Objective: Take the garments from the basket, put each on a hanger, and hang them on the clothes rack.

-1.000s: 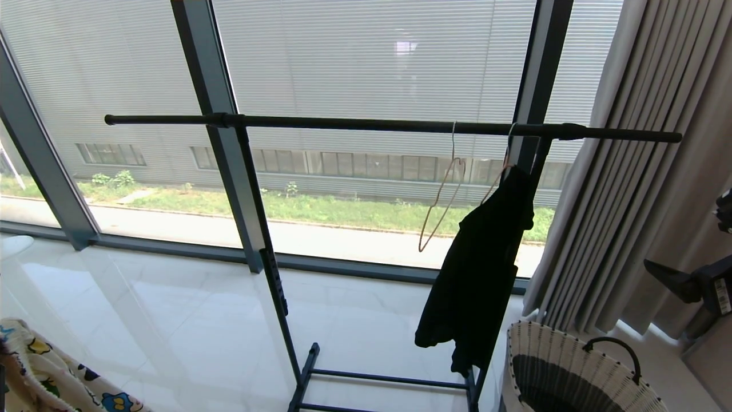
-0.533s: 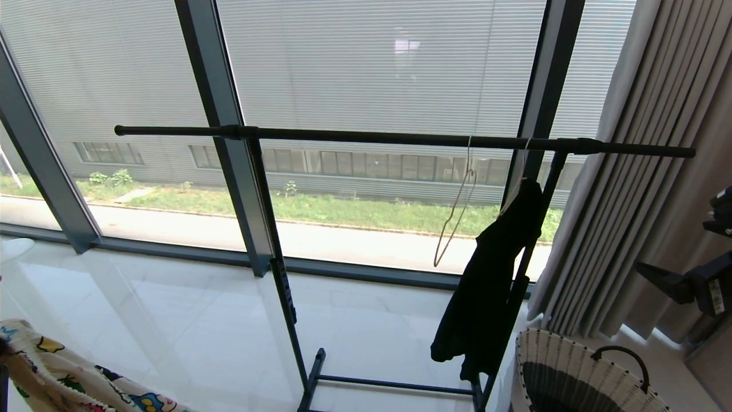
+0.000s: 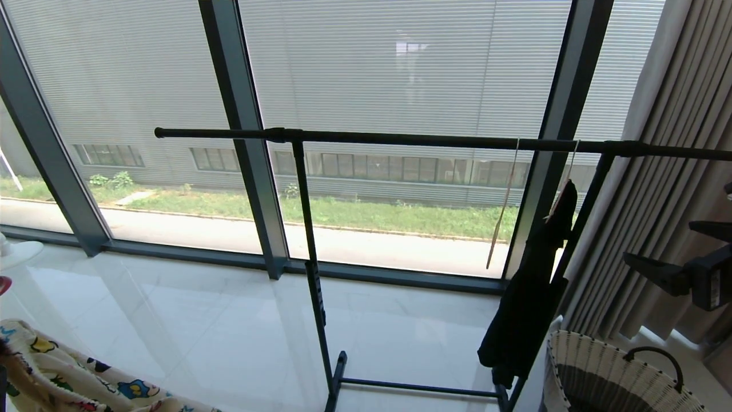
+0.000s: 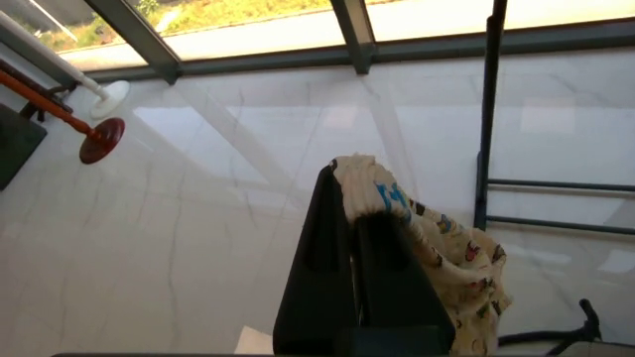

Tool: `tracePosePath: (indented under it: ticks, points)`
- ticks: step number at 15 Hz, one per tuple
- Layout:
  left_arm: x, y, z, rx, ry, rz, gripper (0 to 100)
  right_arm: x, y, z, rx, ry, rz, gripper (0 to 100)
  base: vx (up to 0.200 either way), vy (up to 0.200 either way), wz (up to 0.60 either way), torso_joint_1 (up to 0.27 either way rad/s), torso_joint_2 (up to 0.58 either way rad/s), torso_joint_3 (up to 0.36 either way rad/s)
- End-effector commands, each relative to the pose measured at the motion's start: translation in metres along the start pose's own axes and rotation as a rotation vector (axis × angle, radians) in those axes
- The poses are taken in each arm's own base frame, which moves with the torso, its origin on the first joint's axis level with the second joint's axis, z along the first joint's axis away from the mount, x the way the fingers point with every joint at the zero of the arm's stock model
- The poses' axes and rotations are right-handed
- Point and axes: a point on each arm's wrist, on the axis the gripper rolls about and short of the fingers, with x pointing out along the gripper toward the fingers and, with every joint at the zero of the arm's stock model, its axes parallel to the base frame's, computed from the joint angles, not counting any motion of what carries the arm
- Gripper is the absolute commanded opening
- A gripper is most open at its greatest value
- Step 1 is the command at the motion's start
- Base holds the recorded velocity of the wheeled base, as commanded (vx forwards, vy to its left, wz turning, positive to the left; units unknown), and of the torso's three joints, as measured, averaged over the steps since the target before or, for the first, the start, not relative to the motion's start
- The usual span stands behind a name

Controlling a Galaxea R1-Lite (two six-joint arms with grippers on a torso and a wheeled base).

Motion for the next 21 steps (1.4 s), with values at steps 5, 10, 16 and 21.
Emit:
tracePosePath:
  ticks: [5, 10, 16, 21]
  points:
    - [0.001, 0.000, 0.001, 0.015, 0.002, -0.003, 0, 0.026, 0.001, 0.026, 0.158, -0.018, -0.009, 100, 0.200, 0.000, 0.00, -0.001, 0.00, 0.003]
    - [0.000, 0.000, 0.001, 0.023, -0.001, -0.004, 0, 0.032, 0.007, 0.025, 0.164, -0.002, 0.020, 100, 0.200, 0.000, 0.00, 0.002, 0.00, 0.000]
    - [0.001, 0.000, 0.005, -0.001, -0.039, 0.004, 0, 0.066, 0.029, 0.011, 0.138, 0.111, 0.083, 100, 0.067, 0.000, 0.00, 0.001, 0.00, 0.001]
    - [0.002, -0.001, 0.002, -0.002, -0.034, 0.006, 0, 0.119, 0.067, 0.004, 0.267, 0.230, -0.041, 100, 0.000, 0.000, 0.00, 0.000, 0.00, 0.000]
